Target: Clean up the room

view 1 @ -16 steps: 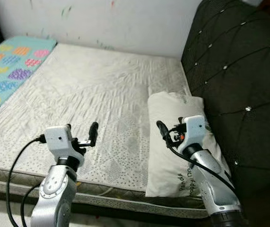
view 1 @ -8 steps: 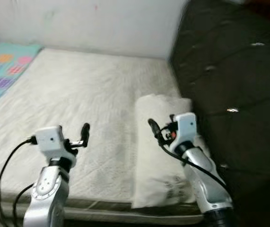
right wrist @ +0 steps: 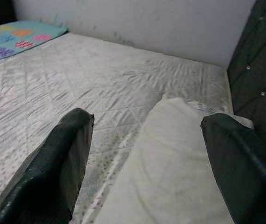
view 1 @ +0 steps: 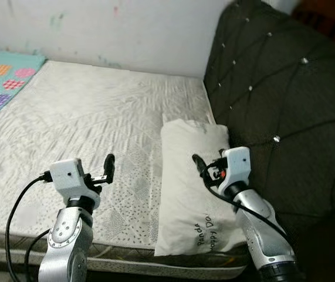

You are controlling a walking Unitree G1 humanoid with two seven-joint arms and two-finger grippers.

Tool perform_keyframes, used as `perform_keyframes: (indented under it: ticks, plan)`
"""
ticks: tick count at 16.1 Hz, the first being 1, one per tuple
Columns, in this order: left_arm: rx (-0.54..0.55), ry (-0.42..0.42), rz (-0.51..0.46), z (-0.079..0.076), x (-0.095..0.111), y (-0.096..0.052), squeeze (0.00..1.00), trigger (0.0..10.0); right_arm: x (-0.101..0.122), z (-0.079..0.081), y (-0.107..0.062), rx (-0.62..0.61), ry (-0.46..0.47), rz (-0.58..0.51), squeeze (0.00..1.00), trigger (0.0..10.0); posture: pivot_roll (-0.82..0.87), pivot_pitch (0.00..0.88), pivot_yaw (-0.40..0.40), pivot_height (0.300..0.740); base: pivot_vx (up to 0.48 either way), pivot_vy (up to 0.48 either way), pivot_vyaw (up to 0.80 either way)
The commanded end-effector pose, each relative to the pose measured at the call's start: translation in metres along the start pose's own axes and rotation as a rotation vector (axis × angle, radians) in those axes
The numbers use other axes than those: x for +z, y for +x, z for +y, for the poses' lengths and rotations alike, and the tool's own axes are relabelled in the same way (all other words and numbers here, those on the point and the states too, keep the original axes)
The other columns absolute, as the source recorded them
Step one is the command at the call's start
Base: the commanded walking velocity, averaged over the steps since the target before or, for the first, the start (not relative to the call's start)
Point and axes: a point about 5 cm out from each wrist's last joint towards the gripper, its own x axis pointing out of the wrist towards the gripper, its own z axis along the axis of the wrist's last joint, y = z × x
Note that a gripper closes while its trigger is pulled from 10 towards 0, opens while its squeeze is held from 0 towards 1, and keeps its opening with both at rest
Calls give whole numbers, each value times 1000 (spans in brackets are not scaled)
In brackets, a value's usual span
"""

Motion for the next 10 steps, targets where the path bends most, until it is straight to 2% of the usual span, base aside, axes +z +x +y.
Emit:
perform_keyframes:
  ticks: [1,6,9,10]
  plan:
    - [-5,-4,-44,-3,9,4,0,10000,4,-1,4,8,-31,-1,0,10000,16,0,-108,740,0,480,0]
    - [-25,0,-40,-2,13,1,0,10000,-2,6,6,-1,-73,21,0,10000,2,0,-61,740,0,480,0]
    - [-52,1,-16,-7,7,3,0,10000,-9,17,7,50,-93,34,0,10000,0,0,-42,740,0,480,0]
    - [-54,2,-23,-9,8,4,0,10000,-9,14,8,32,-84,37,0,10000,1,0,-44,740,0,480,0]
